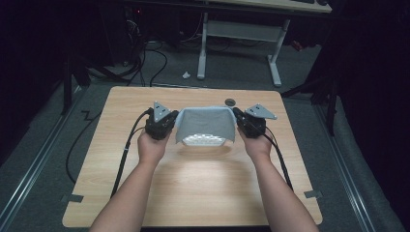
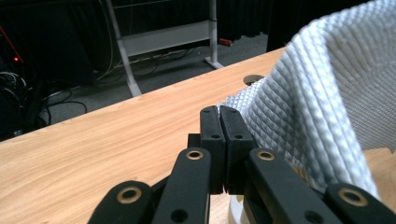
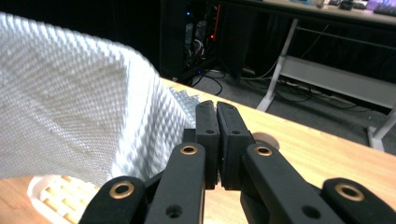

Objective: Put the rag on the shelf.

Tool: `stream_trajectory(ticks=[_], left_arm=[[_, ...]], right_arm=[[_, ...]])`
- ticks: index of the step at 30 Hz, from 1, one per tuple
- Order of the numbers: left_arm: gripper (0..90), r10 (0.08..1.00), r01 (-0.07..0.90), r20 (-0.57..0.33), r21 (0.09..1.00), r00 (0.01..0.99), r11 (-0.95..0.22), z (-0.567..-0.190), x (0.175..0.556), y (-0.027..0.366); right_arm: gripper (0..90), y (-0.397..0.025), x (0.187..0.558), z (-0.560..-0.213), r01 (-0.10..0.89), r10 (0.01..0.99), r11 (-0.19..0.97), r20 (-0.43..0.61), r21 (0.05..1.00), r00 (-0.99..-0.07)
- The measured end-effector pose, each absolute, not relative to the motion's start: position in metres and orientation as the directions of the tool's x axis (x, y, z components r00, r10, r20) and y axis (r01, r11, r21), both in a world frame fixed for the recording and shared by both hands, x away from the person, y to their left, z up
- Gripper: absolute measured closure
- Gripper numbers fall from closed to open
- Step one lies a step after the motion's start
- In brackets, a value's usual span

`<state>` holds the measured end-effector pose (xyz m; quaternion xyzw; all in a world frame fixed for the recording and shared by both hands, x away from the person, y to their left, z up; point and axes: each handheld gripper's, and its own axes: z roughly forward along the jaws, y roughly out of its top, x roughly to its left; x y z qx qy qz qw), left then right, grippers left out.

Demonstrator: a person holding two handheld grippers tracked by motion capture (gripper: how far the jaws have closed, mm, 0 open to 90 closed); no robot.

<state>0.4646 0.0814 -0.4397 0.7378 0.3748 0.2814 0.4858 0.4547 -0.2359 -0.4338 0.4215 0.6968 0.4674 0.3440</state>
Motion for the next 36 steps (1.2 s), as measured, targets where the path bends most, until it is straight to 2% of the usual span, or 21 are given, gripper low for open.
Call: stream_trajectory(ticks=[21, 36], left_arm=[[88.9, 0.806, 0.296, 0.027, 0.922, 0.591, -0.248, -0.459, 0.454, 0.083], [88.5, 0.805, 0.326, 0.008, 0.912, 0.593, -0.250, -0.478, 0.451, 0.087]], right_arm=[[89.1, -0.229, 0.447, -0.448, 0.266, 0.896, 0.236, -0.104, 0.935, -0.431], [88.9, -0.230, 0.446, -0.469, 0.315, 0.898, 0.244, -0.091, 0.917, -0.430]])
